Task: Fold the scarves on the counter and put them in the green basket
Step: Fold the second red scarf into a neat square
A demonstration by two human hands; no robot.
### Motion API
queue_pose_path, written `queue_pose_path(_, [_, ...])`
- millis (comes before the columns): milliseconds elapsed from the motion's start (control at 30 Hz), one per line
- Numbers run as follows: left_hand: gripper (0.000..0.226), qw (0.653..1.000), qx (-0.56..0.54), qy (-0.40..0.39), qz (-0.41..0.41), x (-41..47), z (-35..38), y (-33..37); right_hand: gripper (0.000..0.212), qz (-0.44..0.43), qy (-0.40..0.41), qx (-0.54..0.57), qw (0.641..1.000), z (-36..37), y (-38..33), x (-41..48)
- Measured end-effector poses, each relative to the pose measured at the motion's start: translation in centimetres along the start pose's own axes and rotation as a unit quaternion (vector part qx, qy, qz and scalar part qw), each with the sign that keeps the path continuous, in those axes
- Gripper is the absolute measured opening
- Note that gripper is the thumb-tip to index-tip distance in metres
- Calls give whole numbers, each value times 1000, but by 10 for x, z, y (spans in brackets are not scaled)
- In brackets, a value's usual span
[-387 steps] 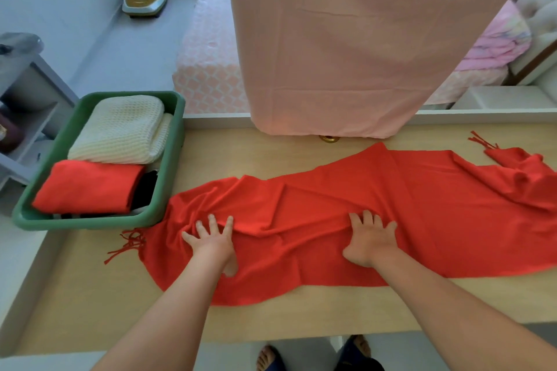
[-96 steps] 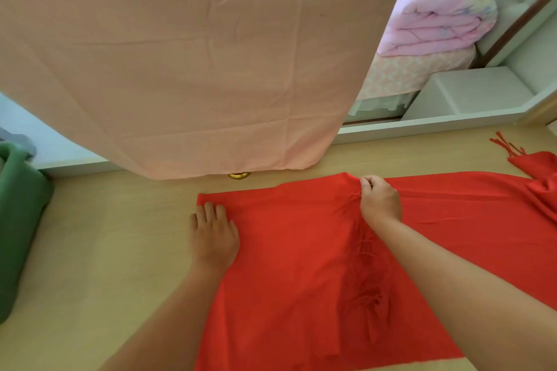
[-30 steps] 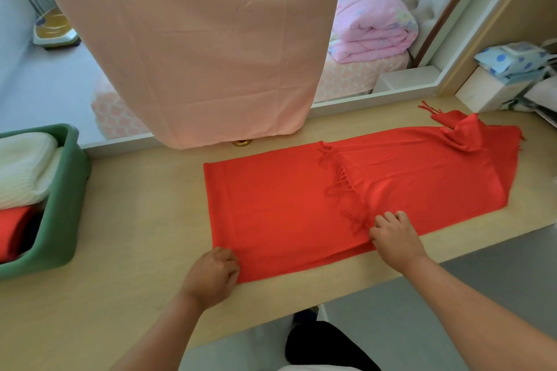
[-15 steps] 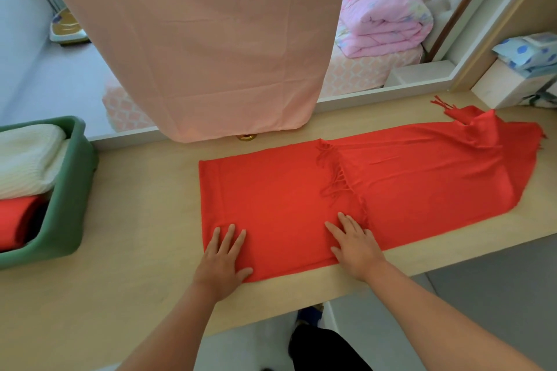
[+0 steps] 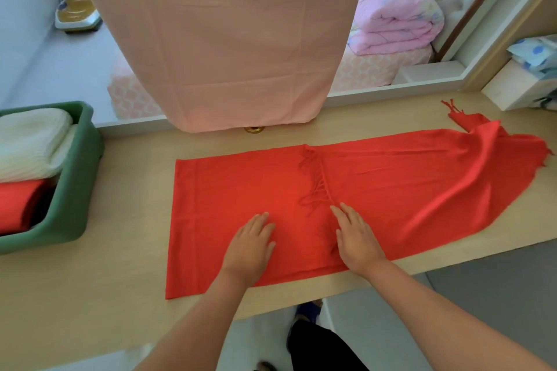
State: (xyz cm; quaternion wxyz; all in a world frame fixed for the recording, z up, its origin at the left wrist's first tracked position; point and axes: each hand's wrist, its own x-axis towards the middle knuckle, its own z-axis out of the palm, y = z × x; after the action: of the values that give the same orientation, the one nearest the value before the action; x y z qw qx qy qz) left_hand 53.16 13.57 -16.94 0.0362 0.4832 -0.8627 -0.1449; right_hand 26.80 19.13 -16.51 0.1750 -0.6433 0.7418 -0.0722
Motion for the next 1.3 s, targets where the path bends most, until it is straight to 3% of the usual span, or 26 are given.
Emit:
queue_pose_path(133, [64,993,33,-110,3,21,22,50,60,39,-94,-38,994,3,23,-8])
queue_pose_path(433, [95,978,66,-173,96,1,38,38,86,52,-145,-93,984,2,25,-3])
queue_pose_path(500, [87,988,20,-128,87,-5,30,27,90,22,-97,-125,987,-1,16,-4])
queue_pose_path(567, [72,998,-9,-60,22,-15,24,10,89,-42,-68,-140,987,-1,4,-7])
queue_pose_path(633, [67,998,9,-27,-64,-29,21,-15,81,-85,-94,-134,983,6,-10,-10])
queue_pose_path(733, [83,982,37,-85,-163,-51,17,-51,77,-53,-155,-101,981,21,-28,-13])
queue_pose_path(833, [96,972,52,-129,-188,-61,10,-73,81,-45,-171,-96,980,28,-43,-12])
queue_pose_path(1067, [82,946,44,-122,-296,-62,-27,-92,80,-83,-230,-59,968,21,-87,-2])
queue_pose_path(1167, [70,950,74,-92,-290,-40,-41,-76,71,-78,-208,-10,975,2,-90,3])
queue_pose_path(1300, [51,981,34,-29,-191,11,-51,-24,61,-45,-147,-6,988,-38,-51,17])
